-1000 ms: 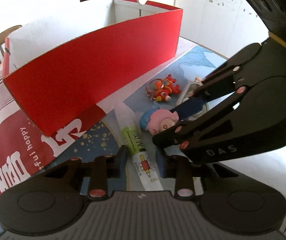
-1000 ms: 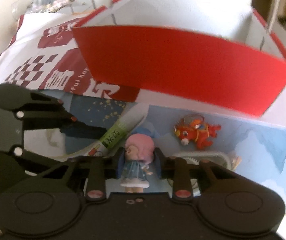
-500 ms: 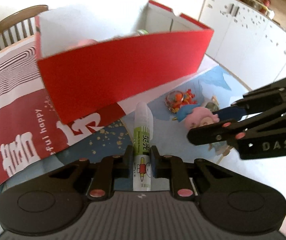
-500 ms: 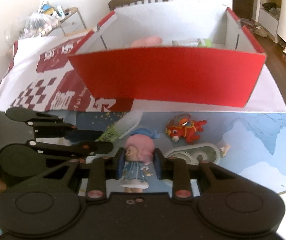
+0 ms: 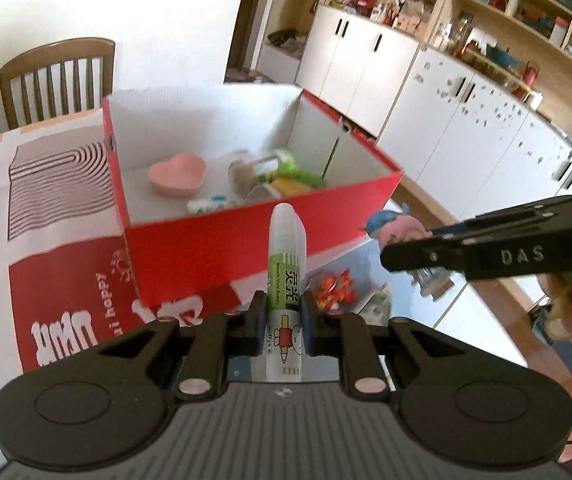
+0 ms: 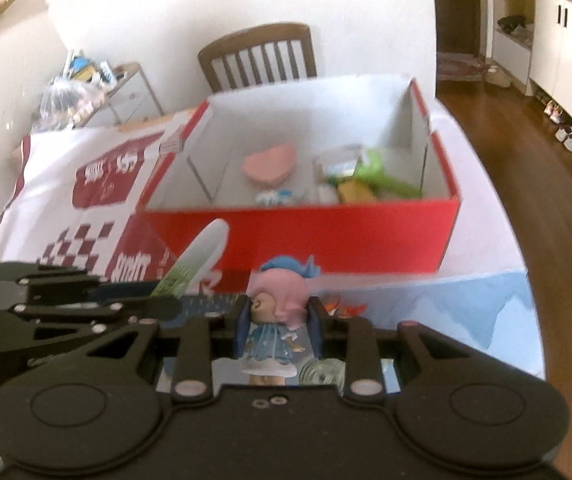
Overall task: Organize rigid objects
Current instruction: 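Grasp the glue stick with the left gripper while the right grasps the doll, then carry the glue stick and doll into the red box with both grippers, then open both grippers to drop the glue stick onto the heart dish and the doll, then lift both grippers out of the box toward the remaining items, then lower the left gripper to the red fish keychain while the right approaches the grey correction tape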
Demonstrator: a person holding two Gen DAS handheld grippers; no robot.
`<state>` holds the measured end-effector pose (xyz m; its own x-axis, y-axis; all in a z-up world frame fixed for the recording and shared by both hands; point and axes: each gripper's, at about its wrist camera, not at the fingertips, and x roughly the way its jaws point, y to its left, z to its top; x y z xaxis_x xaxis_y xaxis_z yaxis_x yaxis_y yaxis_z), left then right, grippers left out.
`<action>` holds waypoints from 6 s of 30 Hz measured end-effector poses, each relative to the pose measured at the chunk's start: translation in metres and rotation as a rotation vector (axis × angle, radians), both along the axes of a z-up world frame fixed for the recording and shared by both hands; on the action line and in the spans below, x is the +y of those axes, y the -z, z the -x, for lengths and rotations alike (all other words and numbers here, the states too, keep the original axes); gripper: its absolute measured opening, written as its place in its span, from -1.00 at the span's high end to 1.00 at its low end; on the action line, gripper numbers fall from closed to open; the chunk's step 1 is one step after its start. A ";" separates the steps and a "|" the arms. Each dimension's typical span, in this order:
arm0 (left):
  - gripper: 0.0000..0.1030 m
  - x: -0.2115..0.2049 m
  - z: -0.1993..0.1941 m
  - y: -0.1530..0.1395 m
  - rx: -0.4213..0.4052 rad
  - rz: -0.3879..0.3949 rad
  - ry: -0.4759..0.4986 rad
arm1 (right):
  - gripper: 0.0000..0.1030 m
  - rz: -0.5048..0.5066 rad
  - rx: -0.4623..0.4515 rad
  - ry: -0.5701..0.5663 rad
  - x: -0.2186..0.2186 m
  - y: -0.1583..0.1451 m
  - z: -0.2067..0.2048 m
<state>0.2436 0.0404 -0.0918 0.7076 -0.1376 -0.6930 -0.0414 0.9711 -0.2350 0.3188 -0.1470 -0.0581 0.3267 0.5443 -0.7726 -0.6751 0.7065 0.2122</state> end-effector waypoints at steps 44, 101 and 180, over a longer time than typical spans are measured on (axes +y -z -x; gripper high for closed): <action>0.67 0.059 -0.161 -0.006 0.071 -0.193 -0.070 | 0.45 0.110 -0.177 -0.054 0.101 0.009 -0.096; 0.66 0.061 -0.199 0.036 0.337 -0.173 -0.139 | -0.23 0.167 -0.078 -0.099 0.100 0.015 -0.086; -1.00 -0.067 -0.076 0.066 0.091 -0.034 -0.041 | -0.98 0.137 -0.141 -0.056 -0.028 0.084 0.029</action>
